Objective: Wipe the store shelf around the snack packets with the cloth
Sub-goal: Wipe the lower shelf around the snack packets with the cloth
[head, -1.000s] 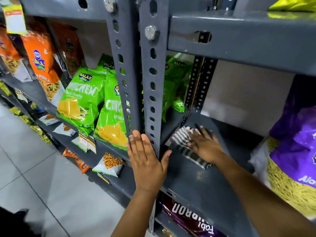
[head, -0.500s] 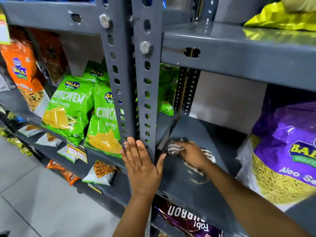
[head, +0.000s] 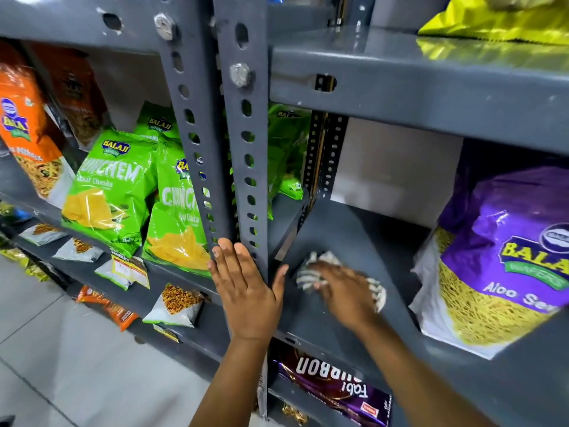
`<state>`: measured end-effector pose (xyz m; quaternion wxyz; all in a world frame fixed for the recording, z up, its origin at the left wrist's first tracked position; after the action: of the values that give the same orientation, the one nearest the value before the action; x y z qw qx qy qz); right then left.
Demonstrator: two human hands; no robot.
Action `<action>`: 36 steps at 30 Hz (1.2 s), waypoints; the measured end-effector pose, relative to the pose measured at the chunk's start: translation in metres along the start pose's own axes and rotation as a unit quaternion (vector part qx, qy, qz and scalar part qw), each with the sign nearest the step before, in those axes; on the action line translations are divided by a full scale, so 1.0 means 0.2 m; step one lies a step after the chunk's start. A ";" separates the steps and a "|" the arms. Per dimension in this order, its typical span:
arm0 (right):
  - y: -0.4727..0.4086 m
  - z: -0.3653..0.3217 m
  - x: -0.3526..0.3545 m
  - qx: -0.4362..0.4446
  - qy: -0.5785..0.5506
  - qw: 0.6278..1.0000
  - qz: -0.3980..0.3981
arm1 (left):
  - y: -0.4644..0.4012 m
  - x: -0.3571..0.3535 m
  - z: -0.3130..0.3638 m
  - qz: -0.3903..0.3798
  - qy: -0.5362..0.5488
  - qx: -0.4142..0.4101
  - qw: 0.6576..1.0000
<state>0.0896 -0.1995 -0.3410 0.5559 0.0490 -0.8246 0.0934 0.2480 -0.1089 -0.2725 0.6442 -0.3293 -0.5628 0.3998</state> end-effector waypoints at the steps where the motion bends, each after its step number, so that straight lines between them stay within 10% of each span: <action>1: 0.09 -0.07 -0.03 0.030 -0.022 0.999 -0.007 | 0.00 0.00 0.00 -0.005 0.000 0.005 1.000; 6: -0.09 0.05 0.12 -0.041 -0.240 0.970 -0.005 | 0.00 0.01 -0.01 -0.006 0.005 0.005 1.000; 11: -0.26 0.16 0.10 -0.085 -0.019 0.996 0.006 | 0.01 0.00 -0.01 0.007 0.015 -0.006 1.000; 17: 0.09 -0.17 -0.07 0.108 -0.108 0.983 -0.102 | 0.01 0.01 0.00 -0.001 0.033 -0.003 0.999; 22: -0.16 -0.03 -0.01 -0.023 -0.141 0.983 -0.116 | 0.01 0.00 0.00 -0.014 0.043 -0.001 0.999; 30: 0.25 -0.08 -0.11 0.068 -0.107 0.967 -0.222 | -0.01 0.03 -0.01 -0.007 0.072 0.008 0.997; 36: 0.41 0.20 0.09 -0.084 -0.231 0.917 -0.313 | -0.03 0.03 -0.02 -0.066 0.063 0.036 0.995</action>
<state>0.0306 -0.1279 -0.3464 0.3525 0.2781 -0.8774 -0.1689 0.2527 -0.1055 -0.2652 0.7145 -0.2929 -0.5271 0.3548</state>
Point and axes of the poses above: each hand's wrist, its own y-axis away from the middle knuckle, its own x-axis out of the back of the hand, z = x × y, the point moved 8 cm from there along -y, towards the middle knuckle, and after that the axes turned 9 degrees about -x, right-handed, at the moved point
